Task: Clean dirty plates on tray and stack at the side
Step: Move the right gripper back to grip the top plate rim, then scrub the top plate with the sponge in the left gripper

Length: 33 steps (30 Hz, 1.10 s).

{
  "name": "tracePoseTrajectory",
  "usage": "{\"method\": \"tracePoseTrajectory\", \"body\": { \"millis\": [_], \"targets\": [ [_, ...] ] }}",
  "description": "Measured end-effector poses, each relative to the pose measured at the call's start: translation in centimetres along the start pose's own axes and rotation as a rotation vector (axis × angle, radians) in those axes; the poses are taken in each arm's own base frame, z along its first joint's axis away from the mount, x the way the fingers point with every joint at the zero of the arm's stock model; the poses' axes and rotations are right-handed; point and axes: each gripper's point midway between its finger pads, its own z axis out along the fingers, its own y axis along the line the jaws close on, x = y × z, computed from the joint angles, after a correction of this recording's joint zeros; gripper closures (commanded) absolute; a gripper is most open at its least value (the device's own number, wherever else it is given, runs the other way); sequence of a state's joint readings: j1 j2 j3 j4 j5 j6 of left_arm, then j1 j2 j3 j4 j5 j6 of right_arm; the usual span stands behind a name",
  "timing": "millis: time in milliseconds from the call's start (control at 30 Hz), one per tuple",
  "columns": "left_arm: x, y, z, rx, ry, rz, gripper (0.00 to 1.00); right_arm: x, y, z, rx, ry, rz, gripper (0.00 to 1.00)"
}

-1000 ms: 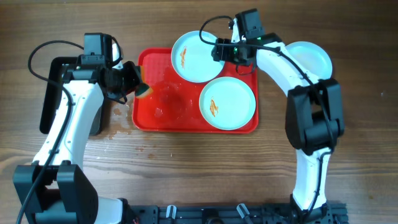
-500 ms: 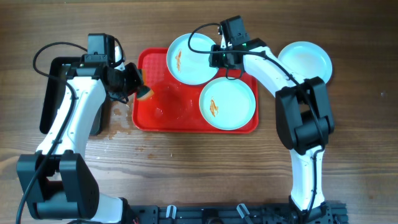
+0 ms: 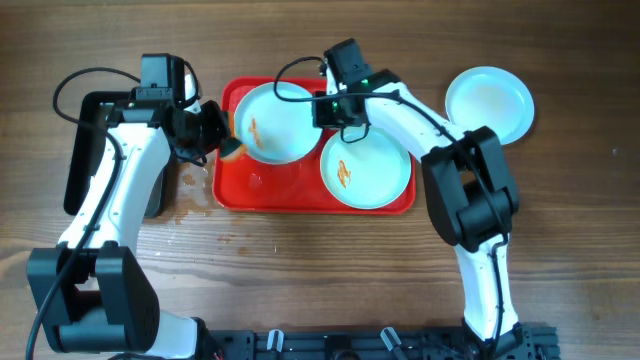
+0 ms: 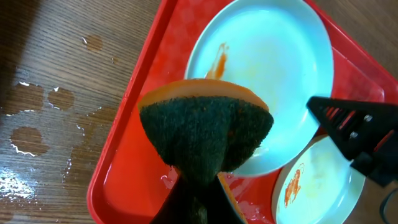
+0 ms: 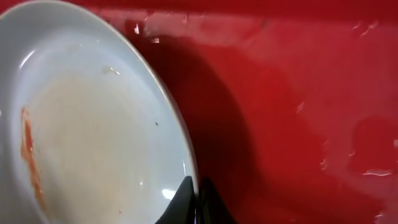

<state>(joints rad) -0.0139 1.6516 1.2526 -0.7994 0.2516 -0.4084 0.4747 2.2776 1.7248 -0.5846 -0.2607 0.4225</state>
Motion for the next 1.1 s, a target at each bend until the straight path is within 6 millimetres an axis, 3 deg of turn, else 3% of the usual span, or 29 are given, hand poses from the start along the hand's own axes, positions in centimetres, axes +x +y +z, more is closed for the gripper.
{"method": "tracePoseTrajectory", "body": {
  "millis": [100,233,433,833,1100],
  "targets": [
    [-0.8,-0.4,0.0,0.015,-0.030,0.009,0.96,1.0,0.9,-0.7,0.011,0.055,-0.003,0.96],
    [-1.2,-0.7,0.0,0.026,-0.051,0.015,0.96,4.4,1.1,-0.8,0.052,0.174,0.005,0.96],
    [-0.1,-1.4,1.1,0.018,-0.012,0.041,0.96,6.6,3.6,-0.2,0.083,0.200,0.013,0.96],
    [2.6,-1.0,5.0,-0.041,0.118,0.059,0.96,6.0,2.6,0.0,0.207,0.119,0.156,0.96],
    [3.9,-3.9,8.2,-0.013,0.126,0.163,0.96,6.0,2.6,0.0,0.206,0.118,0.159,0.96]
  ]
}}
